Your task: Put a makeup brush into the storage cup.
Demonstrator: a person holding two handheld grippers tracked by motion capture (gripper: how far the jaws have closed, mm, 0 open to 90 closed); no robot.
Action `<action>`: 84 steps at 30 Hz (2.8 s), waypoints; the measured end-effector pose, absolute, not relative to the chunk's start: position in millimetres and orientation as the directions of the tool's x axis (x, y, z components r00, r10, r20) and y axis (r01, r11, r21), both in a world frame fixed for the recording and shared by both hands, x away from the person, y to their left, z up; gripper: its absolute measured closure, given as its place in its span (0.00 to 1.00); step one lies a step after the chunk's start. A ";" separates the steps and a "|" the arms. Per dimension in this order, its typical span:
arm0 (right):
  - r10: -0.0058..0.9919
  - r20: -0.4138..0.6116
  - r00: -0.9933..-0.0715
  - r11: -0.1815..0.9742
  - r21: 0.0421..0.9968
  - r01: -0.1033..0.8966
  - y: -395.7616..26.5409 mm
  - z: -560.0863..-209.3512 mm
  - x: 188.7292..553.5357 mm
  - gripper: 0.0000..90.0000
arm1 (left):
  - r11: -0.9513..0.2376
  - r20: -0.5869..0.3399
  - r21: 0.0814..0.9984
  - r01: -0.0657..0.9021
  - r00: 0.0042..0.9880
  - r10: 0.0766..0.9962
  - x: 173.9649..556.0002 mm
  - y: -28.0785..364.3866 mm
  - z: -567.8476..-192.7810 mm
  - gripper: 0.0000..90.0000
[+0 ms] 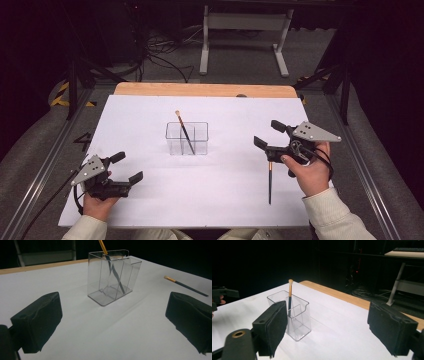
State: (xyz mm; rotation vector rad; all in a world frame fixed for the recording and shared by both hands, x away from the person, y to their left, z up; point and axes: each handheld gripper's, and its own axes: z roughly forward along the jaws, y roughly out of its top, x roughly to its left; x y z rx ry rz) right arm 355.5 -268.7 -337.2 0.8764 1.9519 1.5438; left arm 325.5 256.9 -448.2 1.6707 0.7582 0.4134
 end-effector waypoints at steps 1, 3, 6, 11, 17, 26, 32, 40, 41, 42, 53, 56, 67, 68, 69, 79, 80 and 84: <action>0.743 0.008 -0.669 0.151 0.972 0.179 -268.7 -337.2 355.5 0.19 | -0.093 -0.130 0.962 0.259 0.725 0.677 325.6 256.8 -448.3 0.02; 0.750 0.011 -0.662 0.153 0.970 0.189 -274.1 -337.9 353.2 0.19 | -0.094 -0.128 0.962 0.258 0.724 0.678 326.0 257.0 -448.5 0.02; 0.755 0.012 -0.655 0.154 0.969 0.195 -278.1 -338.8 351.4 0.19 | -0.093 -0.130 0.961 0.260 0.724 0.678 325.9 256.7 -448.5 0.02; 0.765 0.020 -0.644 0.147 0.968 0.204 -285.0 -341.4 347.8 0.19 | -0.097 -0.128 0.960 0.261 0.723 0.678 326.2 256.7 -448.5 0.02; 0.772 0.015 -0.636 0.185 0.952 0.246 -289.3 -344.1 345.9 0.19 | -0.094 -0.128 0.961 0.260 0.722 0.680 326.0 257.6 -448.3 0.02; 0.793 0.034 -0.608 0.249 0.893 0.374 -291.6 -346.1 345.4 0.21 | -0.096 -0.127 0.961 0.259 0.721 0.682 326.6 256.5 -448.6 0.02; 0.800 0.039 -0.599 0.292 0.847 0.445 -294.0 -348.5 348.8 0.19 | -0.093 -0.132 0.960 0.263 0.722 0.679 326.6 256.6 -448.8 0.02; 0.799 0.021 -0.600 0.345 0.802 0.487 -293.2 -346.4 350.7 0.18 | -0.093 -0.133 0.960 0.264 0.722 0.679 326.6 256.5 -448.9 0.02; 0.801 0.019 -0.599 0.352 0.793 0.497 -293.2 -346.3 351.3 0.18 | -0.093 -0.133 0.960 0.264 0.722 0.679 326.6 256.5 -448.9 0.02; 0.801 0.017 -0.598 0.360 0.785 0.504 -293.3 -346.3 351.8 0.18 | -0.093 -0.133 0.960 0.264 0.722 0.679 326.6 256.5 -448.8 0.02; 0.806 0.025 -0.591 0.399 0.715 0.574 -290.2 -351.4 357.3 0.18 | -0.091 -0.133 0.961 0.263 0.723 0.678 327.0 256.1 -448.8 0.02; 0.808 0.020 -0.589 0.410 0.699 0.586 -289.0 -351.8 358.7 0.18 | -0.092 -0.134 0.960 0.264 0.723 0.677 327.1 256.0 -448.8 0.02; 0.811 0.017 -0.584 0.448 0.623 0.641 -284.3 -360.9 363.9 0.20 | -0.092 -0.135 0.960 0.265 0.724 0.677 327.1 256.1 -448.8 0.02; 0.811 0.018 -0.585 0.449 0.620 0.643 -284.1 -361.3 364.2 0.20 | -0.091 -0.136 0.960 0.265 0.724 0.677 327.0 256.0 -448.8 0.02; 0.810 0.014 -0.586 0.454 0.617 0.643 -283.9 -361.8 364.8 0.20 | -0.092 -0.136 0.960 0.266 0.723 0.677 327.1 256.0 -448.9 0.02; 0.802 -0.002 -0.597 0.496 0.559 0.664 -279.7 -368.7 368.7 0.19 | -0.095 -0.135 0.959 0.267 0.725 0.676 327.2 255.9 -448.8 0.02; 0.802 -0.003 -0.598 0.498 0.555 0.666 -279.1 -369.0 369.1 0.19 | -0.092 -0.135 0.960 0.265 0.725 0.676 327.3 255.8 -448.9 0.02; 0.799 -0.007 -0.601 0.507 0.544 0.668 -277.3 -370.7 370.3 0.19 | -0.092 -0.136 0.960 0.266 0.725 0.675 327.4 255.9 -448.9 0.02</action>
